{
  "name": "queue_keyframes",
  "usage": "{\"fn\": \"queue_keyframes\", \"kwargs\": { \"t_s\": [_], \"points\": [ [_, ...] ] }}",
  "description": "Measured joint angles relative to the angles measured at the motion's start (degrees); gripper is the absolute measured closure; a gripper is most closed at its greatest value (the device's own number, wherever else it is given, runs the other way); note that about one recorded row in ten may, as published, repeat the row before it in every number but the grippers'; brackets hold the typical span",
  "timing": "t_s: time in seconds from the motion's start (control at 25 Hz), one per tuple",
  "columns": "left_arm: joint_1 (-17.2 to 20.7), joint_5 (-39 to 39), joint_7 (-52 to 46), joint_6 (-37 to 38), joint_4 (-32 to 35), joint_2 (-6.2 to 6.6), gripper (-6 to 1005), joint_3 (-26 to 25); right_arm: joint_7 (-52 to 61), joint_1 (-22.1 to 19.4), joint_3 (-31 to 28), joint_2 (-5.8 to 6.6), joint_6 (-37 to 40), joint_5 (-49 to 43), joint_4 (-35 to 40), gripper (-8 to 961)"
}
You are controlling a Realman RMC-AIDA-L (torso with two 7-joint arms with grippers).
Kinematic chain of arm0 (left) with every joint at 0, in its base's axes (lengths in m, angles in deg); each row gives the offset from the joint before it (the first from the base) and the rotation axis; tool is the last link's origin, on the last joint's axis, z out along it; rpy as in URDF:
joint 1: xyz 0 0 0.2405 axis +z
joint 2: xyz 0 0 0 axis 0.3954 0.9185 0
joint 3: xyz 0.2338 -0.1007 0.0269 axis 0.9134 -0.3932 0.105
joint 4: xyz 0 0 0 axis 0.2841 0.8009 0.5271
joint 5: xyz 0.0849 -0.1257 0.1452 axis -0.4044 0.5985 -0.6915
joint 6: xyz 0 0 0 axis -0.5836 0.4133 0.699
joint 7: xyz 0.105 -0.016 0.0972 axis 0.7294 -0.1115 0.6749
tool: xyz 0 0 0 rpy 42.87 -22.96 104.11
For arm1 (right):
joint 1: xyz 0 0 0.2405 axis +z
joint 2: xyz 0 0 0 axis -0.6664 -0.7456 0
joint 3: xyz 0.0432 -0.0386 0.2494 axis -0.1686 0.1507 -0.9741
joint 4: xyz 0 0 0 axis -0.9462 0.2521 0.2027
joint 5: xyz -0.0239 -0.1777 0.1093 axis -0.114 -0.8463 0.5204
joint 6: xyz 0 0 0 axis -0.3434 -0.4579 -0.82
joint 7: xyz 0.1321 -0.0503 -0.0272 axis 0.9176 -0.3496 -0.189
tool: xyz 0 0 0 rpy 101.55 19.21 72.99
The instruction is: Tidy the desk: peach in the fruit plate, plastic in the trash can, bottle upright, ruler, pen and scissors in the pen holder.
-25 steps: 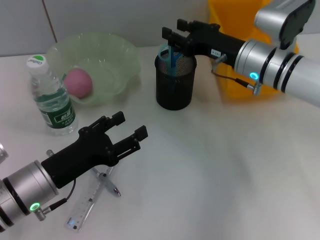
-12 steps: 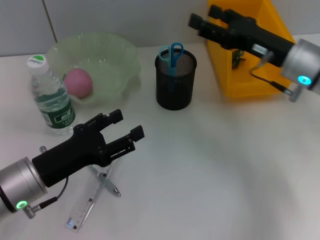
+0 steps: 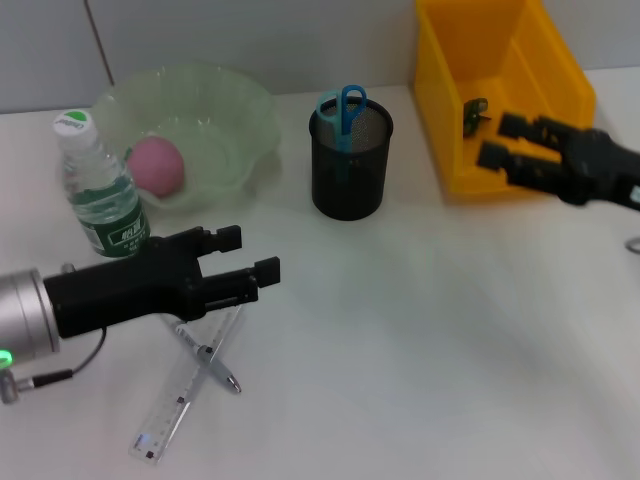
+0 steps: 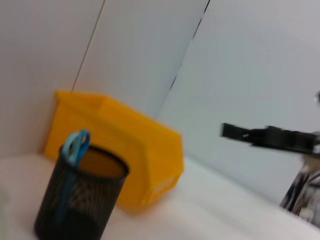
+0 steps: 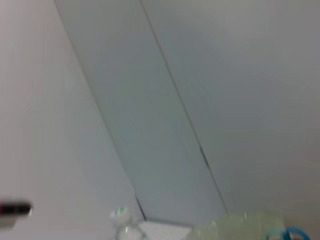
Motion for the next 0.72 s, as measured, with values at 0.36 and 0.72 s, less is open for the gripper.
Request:
{"fn": "queue_keyframes", "kwargs": {
  "t_s": [0.36, 0.72],
  "points": [
    [-0.7, -35.6, -32.0, 2.5, 24.6, -3.33, 200, -3.0, 0.9, -0.6, -5.0, 0.11, 1.8, -14.5, 1.4, 128],
    [-13.2, -61.8, -63.5, 10.8, 31.8, -4.23, 200, 7.2, 0.6, 0.4, -5.0, -0.24, 1.5, -22.9, 3.6, 129]
  ]
}}
